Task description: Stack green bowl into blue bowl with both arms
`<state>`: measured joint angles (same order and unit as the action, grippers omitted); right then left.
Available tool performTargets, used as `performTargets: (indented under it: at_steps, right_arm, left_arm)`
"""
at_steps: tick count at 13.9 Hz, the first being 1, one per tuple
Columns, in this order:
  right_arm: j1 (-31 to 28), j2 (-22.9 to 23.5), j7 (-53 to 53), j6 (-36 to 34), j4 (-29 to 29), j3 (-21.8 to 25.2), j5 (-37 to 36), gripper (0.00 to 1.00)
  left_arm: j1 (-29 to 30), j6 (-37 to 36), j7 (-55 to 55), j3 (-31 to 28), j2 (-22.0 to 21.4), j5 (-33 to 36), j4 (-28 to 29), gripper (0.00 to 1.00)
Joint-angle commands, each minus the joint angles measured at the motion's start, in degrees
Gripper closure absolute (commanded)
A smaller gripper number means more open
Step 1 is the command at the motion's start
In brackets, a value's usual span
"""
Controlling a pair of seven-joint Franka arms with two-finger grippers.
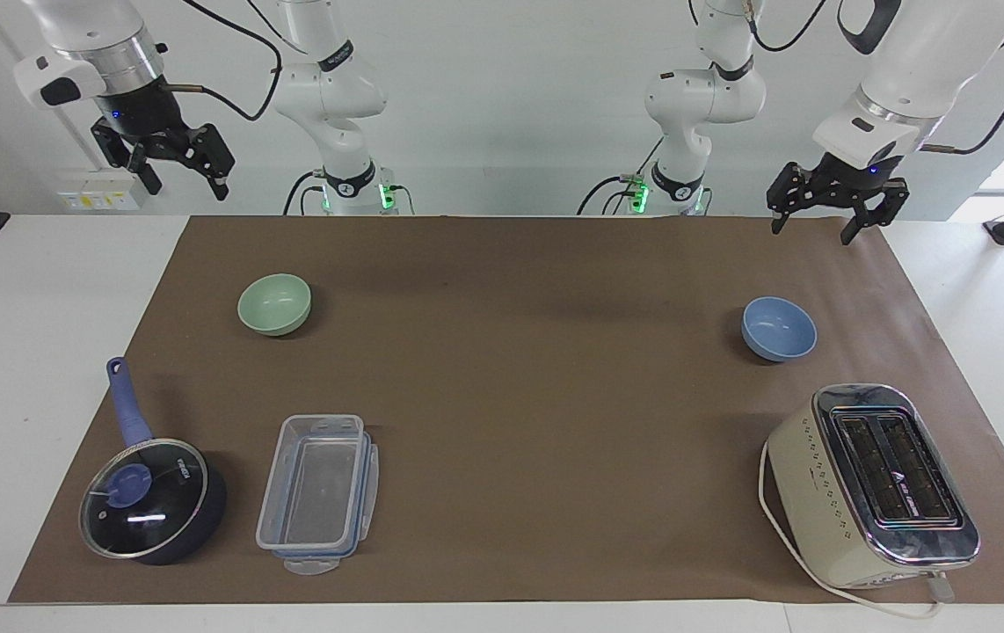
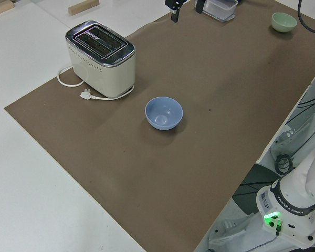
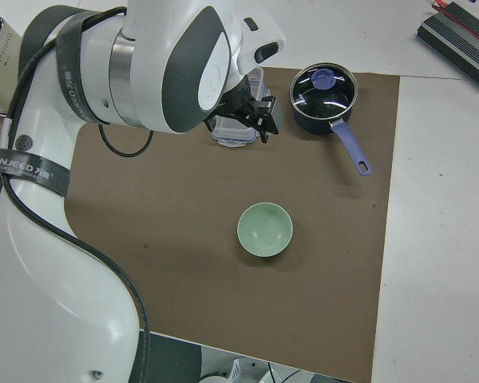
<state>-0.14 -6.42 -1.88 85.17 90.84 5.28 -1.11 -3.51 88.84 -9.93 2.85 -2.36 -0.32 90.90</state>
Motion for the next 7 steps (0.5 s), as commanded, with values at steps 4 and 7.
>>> performTargets:
  at_steps: [4,7]
  right_arm:
    - [-0.4,-1.3,0.0,1.1,1.7,-0.3,-0.5,0.0]
    - [-0.4,-1.3,0.0,1.1,1.7,-0.3,-0.5,0.0]
  left_arm:
    - [-0.4,-1.2,-0.2,-0.1,0.3,-0.1,-1.1,0.0]
    - [0.0,-0.9,-0.4,-0.1,0.2,-0.1,-1.1,0.0]
